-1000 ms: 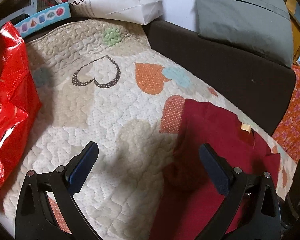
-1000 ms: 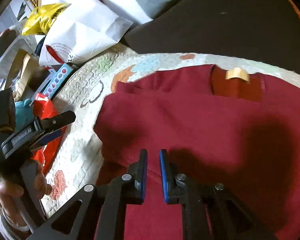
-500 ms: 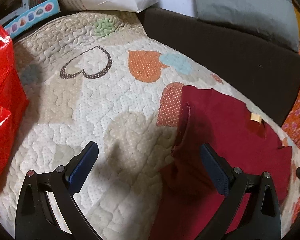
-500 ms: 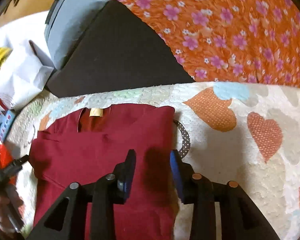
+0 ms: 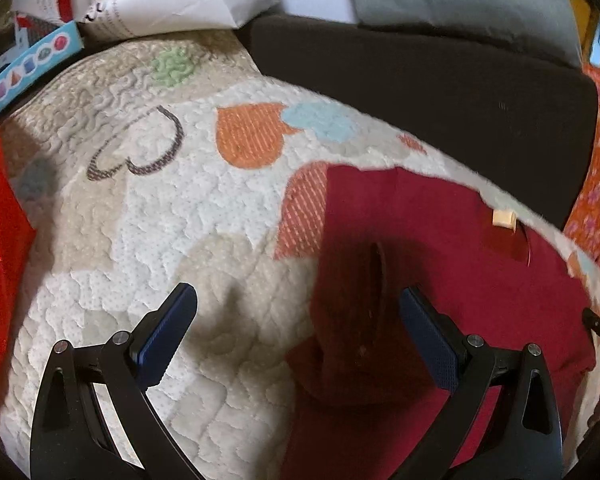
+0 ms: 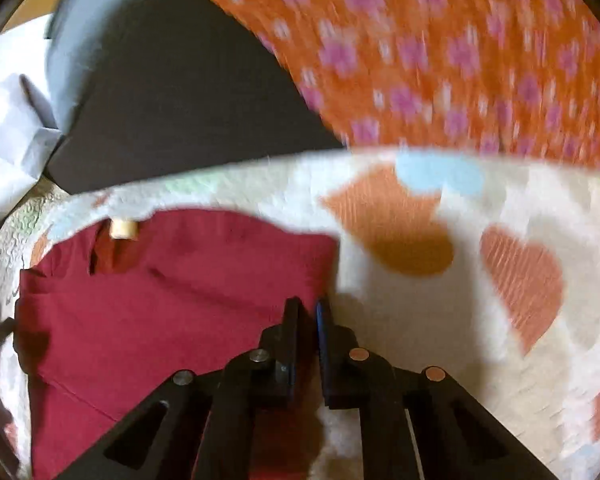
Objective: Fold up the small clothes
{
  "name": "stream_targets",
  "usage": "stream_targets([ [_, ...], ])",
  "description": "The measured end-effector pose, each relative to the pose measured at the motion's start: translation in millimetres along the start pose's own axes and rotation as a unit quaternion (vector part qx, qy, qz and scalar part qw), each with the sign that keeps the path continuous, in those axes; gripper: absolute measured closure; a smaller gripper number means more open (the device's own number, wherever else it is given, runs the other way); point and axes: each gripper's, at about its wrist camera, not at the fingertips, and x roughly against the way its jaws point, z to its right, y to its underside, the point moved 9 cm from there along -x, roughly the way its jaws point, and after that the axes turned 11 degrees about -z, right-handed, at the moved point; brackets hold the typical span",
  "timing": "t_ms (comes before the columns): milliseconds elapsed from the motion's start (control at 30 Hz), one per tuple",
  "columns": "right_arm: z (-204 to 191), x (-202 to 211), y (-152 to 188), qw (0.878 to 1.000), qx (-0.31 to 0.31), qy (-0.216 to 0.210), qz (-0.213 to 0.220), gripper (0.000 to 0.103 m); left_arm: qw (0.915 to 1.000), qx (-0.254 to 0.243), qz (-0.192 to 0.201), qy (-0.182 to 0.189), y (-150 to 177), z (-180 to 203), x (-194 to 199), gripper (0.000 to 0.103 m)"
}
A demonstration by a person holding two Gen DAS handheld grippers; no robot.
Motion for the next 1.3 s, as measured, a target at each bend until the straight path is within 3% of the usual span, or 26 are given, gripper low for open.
stream_targets([
  [67, -3.2, 7.7, 2.0, 1.000, 0.000, -0.018, 0.013, 0.093, 0.9998, -0.010, -0.007, -0.013, 3.2, 0.0, -2.2, 0.001],
  [100, -4.1, 20.4, 2.0, 0.999, -0.004, -0.027, 0.027, 0.087, 0.9998, -0.010, -0.005, -0.015, 3.1, -0.6, -0.9, 0.001],
  [233, -15.9, 57.8, 12.7, 0.998, 0.011, -0.039, 0.052, 0.082, 0.9996, -0.009, 0.025, -0.013, -1.8, -2.0, 13.7, 0.001],
  [333, -44.5, 53.4, 38.2, 0.996, 0.076, -0.040, 0.024, 0.083, 0.9990, -0.020, 0.018, -0.036, 0.1, -2.2, 6.6, 0.001],
  [433, -37.6, 16.0, 64.5, 0.994, 0.097, 0.034, -0.034, 0.083, 0.9986, -0.024, -0.014, -0.045, 8.8, -2.8, -8.9, 0.001],
  [567, -29.8, 31.5, 66.2, 0.995, 0.081, 0.062, -0.020, 0.084, 0.9978, -0.031, -0.031, -0.049, 16.4, -2.5, -16.5, 0.001],
  [667, -32.0, 54.2, 69.1, 0.997, 0.067, 0.040, 0.014, 0.083, 0.9982, -0.032, -0.026, -0.044, 17.2, -1.1, -11.0, 0.001],
  [767, -25.4, 20.2, 83.9, 0.996, 0.062, 0.044, -0.052, 0.082, 0.9980, -0.043, -0.020, -0.042, 21.1, 1.9, -7.4, 0.001],
  [800, -23.8, 25.9, 81.4, 0.998, 0.045, 0.030, -0.037, 0.082, 0.9978, -0.046, -0.026, -0.040, 25.9, 0.7, -5.8, 0.001],
  [867, -24.5, 42.1, 83.6, 0.999, 0.015, -0.001, -0.047, 0.082, 0.9980, -0.044, -0.033, -0.031, 36.7, -4.3, 2.9, 0.001],
  [900, -31.9, 62.8, 88.1, 0.998, 0.009, -0.042, -0.040, 0.080, 0.9985, -0.040, -0.035, -0.015, 45.0, -7.4, 12.2, 0.001],
  [1000, -67.3, 108.5, 118.9, 0.993, 0.054, -0.102, -0.025, 0.065, 0.9976, -0.048, -0.050, 0.003, 63.9, -11.3, 36.3, 0.001],
  [1067, -101.6, 124.0, 156.5, 0.983, 0.098, -0.145, -0.053, 0.065, 0.9971, -0.061, -0.045, -0.010, 72.5, -15.2, 51.4, 0.001],
  [1167, -168.1, 137.3, 228.4, 0.954, 0.170, -0.224, -0.104, 0.065, 0.9953, -0.083, -0.043, -0.026, 94.9, -24.8, 72.6, 0.001],
  [1300, -240.5, 141.0, 295.5, 0.920, 0.253, -0.270, -0.131, 0.065, 0.9939, -0.085, -0.057, -0.042, 125.2, -48.8, 81.1, 0.001],
])
